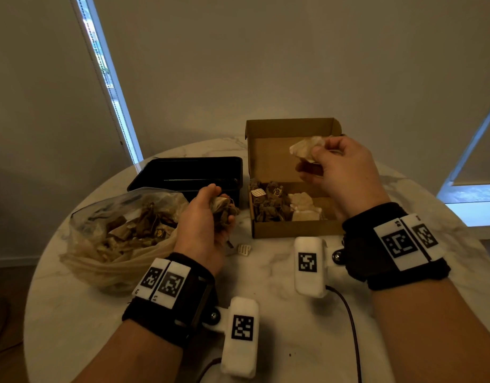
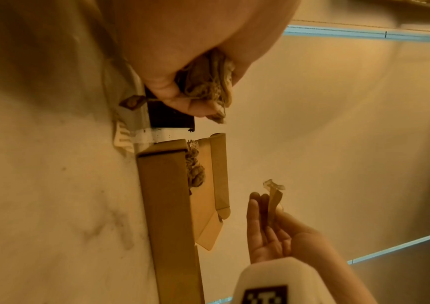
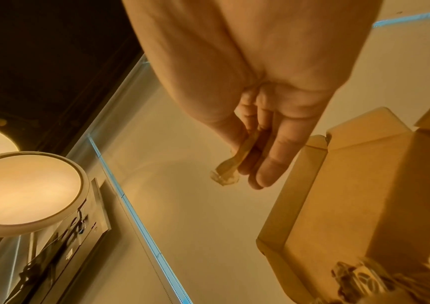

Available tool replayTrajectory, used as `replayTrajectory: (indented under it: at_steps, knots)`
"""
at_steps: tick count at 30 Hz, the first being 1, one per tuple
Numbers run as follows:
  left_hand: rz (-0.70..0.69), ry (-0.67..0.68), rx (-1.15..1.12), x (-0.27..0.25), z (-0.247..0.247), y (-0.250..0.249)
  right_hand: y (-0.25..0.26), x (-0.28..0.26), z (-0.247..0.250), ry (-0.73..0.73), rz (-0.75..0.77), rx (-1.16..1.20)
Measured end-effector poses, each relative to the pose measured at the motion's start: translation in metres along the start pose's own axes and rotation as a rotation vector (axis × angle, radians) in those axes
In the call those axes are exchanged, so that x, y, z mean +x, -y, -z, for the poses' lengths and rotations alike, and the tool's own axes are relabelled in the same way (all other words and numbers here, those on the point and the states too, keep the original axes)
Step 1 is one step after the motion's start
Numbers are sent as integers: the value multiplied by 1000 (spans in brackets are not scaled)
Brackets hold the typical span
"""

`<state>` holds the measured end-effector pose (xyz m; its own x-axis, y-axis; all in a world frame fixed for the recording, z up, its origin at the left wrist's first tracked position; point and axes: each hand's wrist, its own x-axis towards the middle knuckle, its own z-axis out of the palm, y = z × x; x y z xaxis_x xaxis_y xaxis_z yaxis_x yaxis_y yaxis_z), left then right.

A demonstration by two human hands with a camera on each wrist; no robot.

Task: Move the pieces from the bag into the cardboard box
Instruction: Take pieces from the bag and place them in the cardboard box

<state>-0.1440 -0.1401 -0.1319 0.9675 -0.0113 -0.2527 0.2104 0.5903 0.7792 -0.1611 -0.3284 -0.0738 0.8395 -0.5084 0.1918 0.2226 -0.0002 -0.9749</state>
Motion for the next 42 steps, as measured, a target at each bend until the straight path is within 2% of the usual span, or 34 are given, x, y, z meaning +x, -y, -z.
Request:
replayTrajectory:
  at_steps: [3,5,8,10,13,22,25,28,33,42]
  knots:
    - [-29,20,52,2,1,0,-3,1,4,15,7,-74]
    - [-30,84,126,0,-1,2,-5,-1,4,124,-19,-171]
    - [30,214,226,-7,-5,3,-5,-9,-3,316,-41,-188]
    - [49,288,246,-11,-7,4,-5,-13,-8,389,-10,-222]
    - [3,316,248,-12,-8,4,-5,-15,-10,443,-15,-250]
    - [-79,197,217,-8,-6,5,-4,-14,-4,350,-26,-388]
    - [-55,132,171,-4,-4,4,-1,-6,12,206,-68,-468]
    - [-49,104,170,-3,-2,4,-1,1,26,81,-145,-654]
    - [-38,118,203,-3,-4,6,-6,7,24,127,-308,-749]
    - [-24,124,220,-5,-5,5,-3,2,22,182,-290,-1041]
